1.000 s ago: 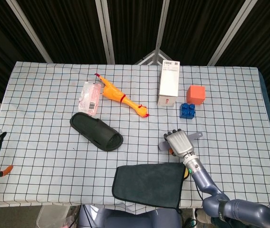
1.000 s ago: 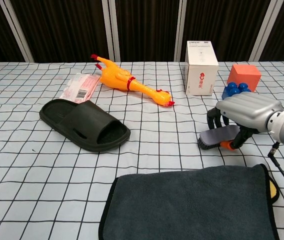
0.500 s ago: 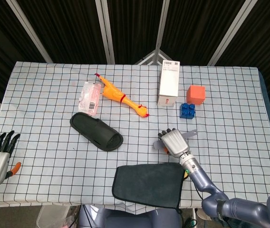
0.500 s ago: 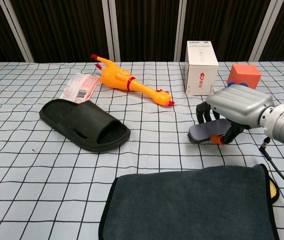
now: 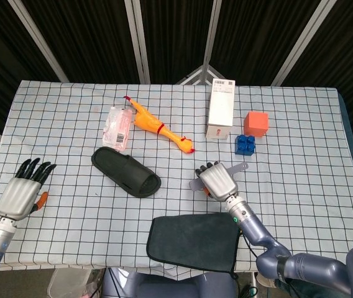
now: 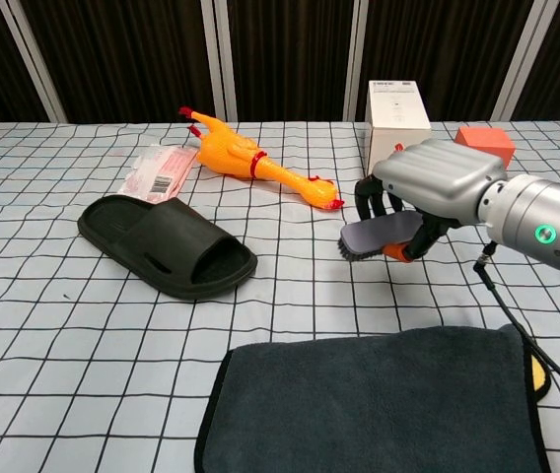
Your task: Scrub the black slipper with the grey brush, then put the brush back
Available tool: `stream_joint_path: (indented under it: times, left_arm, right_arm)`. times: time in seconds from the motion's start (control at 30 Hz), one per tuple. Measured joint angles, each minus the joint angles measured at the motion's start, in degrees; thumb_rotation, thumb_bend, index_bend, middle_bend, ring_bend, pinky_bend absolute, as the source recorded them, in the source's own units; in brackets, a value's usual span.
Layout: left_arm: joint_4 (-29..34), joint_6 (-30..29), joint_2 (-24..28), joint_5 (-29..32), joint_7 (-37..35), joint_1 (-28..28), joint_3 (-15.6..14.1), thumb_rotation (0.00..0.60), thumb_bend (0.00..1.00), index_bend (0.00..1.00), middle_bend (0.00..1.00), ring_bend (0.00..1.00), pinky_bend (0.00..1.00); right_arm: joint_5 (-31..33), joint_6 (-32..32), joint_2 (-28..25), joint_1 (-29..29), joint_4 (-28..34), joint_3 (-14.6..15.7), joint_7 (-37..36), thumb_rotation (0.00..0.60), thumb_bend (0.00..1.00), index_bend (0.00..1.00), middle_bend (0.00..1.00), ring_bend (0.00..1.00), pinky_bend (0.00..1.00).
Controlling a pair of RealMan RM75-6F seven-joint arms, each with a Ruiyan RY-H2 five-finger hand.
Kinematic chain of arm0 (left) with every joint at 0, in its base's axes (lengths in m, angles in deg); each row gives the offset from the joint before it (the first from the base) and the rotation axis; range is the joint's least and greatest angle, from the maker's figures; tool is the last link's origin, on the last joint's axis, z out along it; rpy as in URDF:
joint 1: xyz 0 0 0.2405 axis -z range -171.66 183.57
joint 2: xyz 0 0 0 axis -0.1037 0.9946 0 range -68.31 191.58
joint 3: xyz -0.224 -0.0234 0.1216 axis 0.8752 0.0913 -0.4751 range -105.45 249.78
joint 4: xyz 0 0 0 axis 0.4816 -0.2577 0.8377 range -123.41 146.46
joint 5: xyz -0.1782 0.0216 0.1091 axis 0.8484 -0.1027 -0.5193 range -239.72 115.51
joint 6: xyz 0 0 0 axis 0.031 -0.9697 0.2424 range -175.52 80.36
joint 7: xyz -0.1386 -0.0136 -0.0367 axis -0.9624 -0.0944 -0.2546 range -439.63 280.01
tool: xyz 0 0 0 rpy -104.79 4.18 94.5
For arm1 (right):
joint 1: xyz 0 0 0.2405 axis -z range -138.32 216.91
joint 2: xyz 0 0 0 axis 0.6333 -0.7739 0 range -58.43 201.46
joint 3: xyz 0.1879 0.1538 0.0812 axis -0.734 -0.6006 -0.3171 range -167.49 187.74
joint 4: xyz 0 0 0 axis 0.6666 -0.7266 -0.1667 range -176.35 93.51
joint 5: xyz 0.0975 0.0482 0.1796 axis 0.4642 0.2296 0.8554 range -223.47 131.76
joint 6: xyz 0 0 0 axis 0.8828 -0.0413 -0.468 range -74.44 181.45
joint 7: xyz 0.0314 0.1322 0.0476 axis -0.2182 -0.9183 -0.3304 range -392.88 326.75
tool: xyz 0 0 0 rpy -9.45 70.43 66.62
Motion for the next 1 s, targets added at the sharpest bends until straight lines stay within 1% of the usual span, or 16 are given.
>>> stream_joint_path:
  times: [0.2, 0.4, 0.57, 0.7, 0.8, 1.0]
  left_arm:
    - [-7.30, 7.53, -3.75, 1.02, -1.66, 5.70, 1.07, 0.600, 0.60, 0.10, 0.09, 0.01, 0.00]
    - [-13.19, 13.11, -8.42, 3.37, -1.92, 9.76, 1.78, 0.600, 0.59, 0.07, 0.06, 0.00, 0.00]
    - [-15.20, 16.09, -10.49, 4.48, -1.63, 11.82, 1.74, 0.600, 0.59, 0.07, 0.06, 0.00, 0.00]
    - [-16.42, 18.74, -11.78, 5.25, -1.03, 13.75, 1.50, 0.600, 0.59, 0.08, 0.06, 0.00, 0.00]
    - [-16.70, 19.82, -12.42, 5.43, -0.46, 14.78, 1.16, 0.600, 0.61, 0.07, 0.06, 0.00, 0.00]
    - [-16.94, 21.20, -13.33, 5.87, 1.04, 16.00, 0.47, 0.600, 0.64, 0.06, 0.05, 0.00, 0.00]
  right_arm:
    - [1.64, 0.59, -0.05, -0.89, 0.97, -1.19, 0.37, 0.600, 0.75, 0.69, 0.67, 0.49, 0.57]
    - [2.07, 0.80, -0.09, -1.66, 2.89, -1.54, 1.06, 0.600, 0.75, 0.69, 0.67, 0.49, 0.57]
    - [1.61, 1.11, 0.85, -2.94, 5.26, -1.47, 2.45, 0.600, 0.74, 0.69, 0.67, 0.49, 0.57]
    - [1.77, 1.46, 2.81, -4.52, 6.60, -1.97, 3.89, 0.600, 0.74, 0.69, 0.67, 0.49, 0.57]
    - [2.56, 1.74, 4.56, -5.90, 6.71, -2.86, 5.11, 0.600, 0.74, 0.69, 0.67, 0.49, 0.57]
    - [6.24, 2.46, 7.01, -8.24, 5.91, -5.53, 6.38, 0.600, 0.74, 0.70, 0.68, 0.50, 0.58]
